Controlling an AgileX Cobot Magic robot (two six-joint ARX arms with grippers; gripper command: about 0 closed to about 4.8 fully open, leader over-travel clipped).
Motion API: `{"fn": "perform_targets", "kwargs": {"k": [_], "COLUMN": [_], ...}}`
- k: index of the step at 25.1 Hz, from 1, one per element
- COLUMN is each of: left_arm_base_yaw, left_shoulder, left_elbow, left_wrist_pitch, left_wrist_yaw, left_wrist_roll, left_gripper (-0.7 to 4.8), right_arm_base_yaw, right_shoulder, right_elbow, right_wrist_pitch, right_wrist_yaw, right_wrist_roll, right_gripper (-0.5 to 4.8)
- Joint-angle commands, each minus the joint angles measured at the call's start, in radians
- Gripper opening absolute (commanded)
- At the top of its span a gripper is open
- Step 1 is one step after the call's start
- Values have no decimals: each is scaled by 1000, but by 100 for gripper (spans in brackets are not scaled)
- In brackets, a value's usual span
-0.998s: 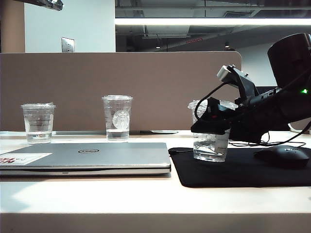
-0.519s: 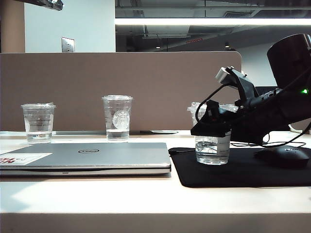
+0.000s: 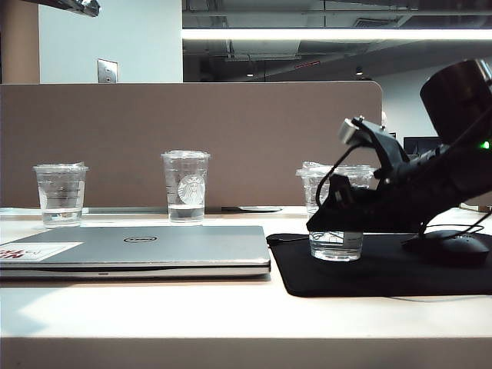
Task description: Pick up the coffee cup on the right and place it on the right side of the laptop.
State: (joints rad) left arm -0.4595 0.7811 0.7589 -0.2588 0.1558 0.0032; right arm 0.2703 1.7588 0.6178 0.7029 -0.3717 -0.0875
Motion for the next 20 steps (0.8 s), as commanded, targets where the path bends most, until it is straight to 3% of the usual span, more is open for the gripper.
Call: {"fn": "perform_targets", "kwargs": {"k": [1,20], "left_arm_base_yaw": [0,0], "left_shoulder": [-1,-1], "left_elbow": [7,7], "left_wrist_pitch": [11,11], "left_wrist_yaw": [2,3], "left_wrist_roll": [-3,-3], "left_gripper": [-5,-5], "right_arm_base_yaw": [0,0], "right_shoulder": [-52,-342], "right_elbow": [3,3], "right_wrist_pitch": [-23,-484], "right_wrist_yaw": [15,101], "right_wrist_roll": [-6,-76], "right_gripper": [479,479]}}
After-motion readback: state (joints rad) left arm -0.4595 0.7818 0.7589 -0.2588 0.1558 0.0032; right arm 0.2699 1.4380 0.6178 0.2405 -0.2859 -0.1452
